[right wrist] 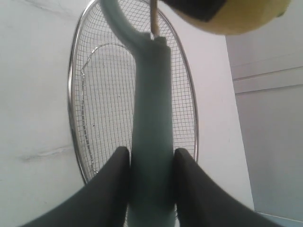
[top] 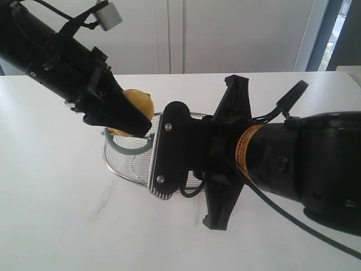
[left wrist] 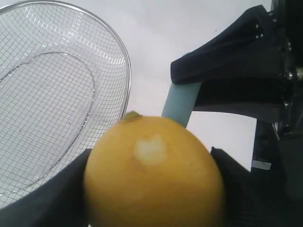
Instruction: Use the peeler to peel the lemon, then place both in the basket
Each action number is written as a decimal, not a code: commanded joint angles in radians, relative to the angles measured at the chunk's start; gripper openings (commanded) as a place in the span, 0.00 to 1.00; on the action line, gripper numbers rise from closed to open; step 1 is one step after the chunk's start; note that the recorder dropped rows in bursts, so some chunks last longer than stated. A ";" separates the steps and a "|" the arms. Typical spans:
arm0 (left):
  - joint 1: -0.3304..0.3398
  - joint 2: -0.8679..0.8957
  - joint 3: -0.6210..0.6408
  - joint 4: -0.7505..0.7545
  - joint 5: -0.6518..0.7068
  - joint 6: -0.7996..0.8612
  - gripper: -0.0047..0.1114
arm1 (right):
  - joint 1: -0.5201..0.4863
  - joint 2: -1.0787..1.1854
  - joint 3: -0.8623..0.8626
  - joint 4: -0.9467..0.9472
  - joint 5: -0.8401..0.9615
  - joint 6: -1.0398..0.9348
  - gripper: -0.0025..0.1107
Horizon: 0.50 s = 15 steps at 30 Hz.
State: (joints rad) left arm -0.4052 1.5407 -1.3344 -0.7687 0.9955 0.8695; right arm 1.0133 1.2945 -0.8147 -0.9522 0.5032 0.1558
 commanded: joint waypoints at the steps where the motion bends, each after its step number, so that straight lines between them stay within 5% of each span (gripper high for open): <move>1: 0.005 -0.005 -0.004 -0.028 0.012 -0.001 0.04 | 0.027 -0.012 0.000 -0.006 -0.002 0.005 0.02; 15: 0.005 -0.005 -0.004 -0.022 0.001 -0.001 0.04 | 0.050 -0.023 0.000 -0.006 0.013 0.005 0.02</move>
State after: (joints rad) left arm -0.4052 1.5407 -1.3344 -0.7643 0.9890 0.8695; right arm 1.0564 1.2908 -0.8147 -0.9522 0.5135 0.1576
